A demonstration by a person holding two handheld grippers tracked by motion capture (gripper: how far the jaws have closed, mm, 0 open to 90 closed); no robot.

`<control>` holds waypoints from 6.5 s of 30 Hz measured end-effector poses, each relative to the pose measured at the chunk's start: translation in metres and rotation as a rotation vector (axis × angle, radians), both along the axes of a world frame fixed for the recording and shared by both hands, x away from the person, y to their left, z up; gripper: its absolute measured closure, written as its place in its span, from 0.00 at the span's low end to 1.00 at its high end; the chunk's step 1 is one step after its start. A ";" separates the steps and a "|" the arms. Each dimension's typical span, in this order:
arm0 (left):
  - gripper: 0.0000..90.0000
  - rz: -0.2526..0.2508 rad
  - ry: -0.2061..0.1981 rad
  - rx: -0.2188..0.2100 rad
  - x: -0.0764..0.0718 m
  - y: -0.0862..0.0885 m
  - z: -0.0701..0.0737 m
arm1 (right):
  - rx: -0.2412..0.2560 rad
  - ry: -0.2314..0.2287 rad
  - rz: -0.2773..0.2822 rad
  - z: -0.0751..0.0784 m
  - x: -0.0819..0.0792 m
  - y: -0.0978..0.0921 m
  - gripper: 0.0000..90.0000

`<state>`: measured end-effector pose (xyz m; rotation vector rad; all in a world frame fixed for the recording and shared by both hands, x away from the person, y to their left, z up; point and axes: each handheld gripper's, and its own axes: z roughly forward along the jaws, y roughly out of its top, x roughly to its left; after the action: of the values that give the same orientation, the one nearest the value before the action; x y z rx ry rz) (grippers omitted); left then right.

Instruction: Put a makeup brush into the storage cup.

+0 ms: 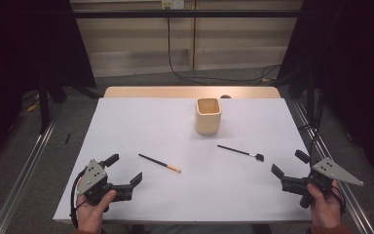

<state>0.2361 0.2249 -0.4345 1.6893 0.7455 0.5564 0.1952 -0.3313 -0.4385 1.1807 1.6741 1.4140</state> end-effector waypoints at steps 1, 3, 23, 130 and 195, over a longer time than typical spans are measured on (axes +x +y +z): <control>0.02 0.003 -0.002 0.003 0.000 0.000 0.000 | -0.003 -0.001 0.001 0.000 0.000 0.000 0.00; 0.02 -0.002 0.000 0.004 0.001 -0.001 0.000 | -0.004 0.000 0.003 -0.001 0.000 0.000 0.00; 0.02 -0.059 -0.004 -0.001 -0.004 0.000 0.007 | -0.014 -0.005 0.016 0.001 -0.003 0.003 0.00; 0.04 -0.320 0.261 0.366 0.125 -0.081 0.072 | -0.010 0.001 0.023 -0.001 -0.002 0.004 0.00; 0.06 -0.662 0.568 0.811 0.131 -0.109 0.017 | -0.020 0.001 0.041 -0.001 -0.003 0.004 0.00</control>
<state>0.3673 0.1158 -0.4171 2.7491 0.2826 -0.1479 0.1925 -0.3273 -0.4395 1.1425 1.7179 1.4187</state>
